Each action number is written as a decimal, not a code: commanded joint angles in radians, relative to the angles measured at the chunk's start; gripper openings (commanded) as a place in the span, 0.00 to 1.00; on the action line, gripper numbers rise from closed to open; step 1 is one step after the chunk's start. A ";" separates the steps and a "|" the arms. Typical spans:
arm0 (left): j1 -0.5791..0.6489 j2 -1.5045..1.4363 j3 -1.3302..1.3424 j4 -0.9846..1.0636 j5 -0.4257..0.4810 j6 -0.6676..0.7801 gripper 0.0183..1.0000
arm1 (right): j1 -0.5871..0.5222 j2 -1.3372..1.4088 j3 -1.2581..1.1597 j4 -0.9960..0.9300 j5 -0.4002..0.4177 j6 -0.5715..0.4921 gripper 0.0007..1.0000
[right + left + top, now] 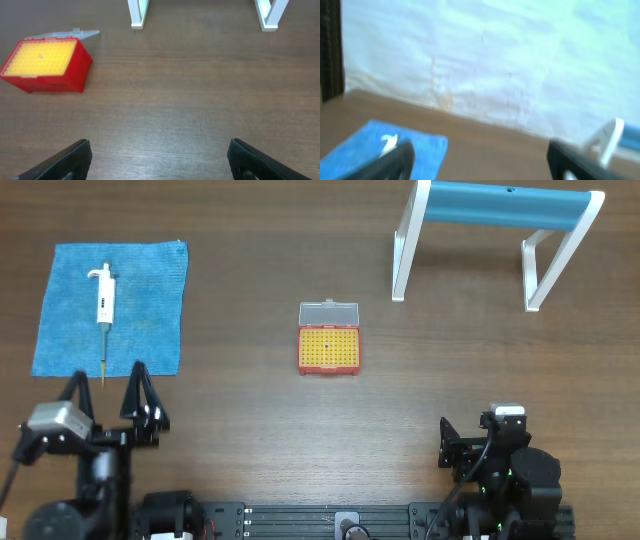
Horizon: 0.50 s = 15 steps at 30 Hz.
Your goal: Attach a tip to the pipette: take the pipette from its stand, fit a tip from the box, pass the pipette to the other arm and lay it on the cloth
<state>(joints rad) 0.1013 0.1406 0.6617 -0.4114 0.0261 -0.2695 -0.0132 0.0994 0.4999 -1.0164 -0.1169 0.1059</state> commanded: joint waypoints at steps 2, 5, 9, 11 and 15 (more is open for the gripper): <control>-0.047 -0.109 -0.460 0.562 -0.019 0.216 0.85 | -0.002 -0.005 0.000 0.003 0.012 -0.014 0.88; -0.057 -0.109 -0.559 0.575 -0.027 0.227 0.85 | -0.002 -0.005 0.000 0.003 0.012 -0.014 0.88; -0.057 -0.114 -0.652 0.565 -0.019 0.226 0.85 | -0.002 -0.005 0.000 0.003 0.012 -0.014 0.88; -0.056 -0.130 -0.656 0.480 -0.018 0.226 0.85 | -0.002 -0.005 0.000 0.003 0.012 -0.014 0.88; -0.057 -0.137 -0.656 0.336 -0.018 0.226 0.85 | -0.002 -0.005 0.000 0.003 0.013 -0.014 0.88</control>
<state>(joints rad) 0.0486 0.0200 0.0078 -0.0544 0.0193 -0.0601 -0.0132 0.0998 0.4999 -1.0176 -0.1131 0.1059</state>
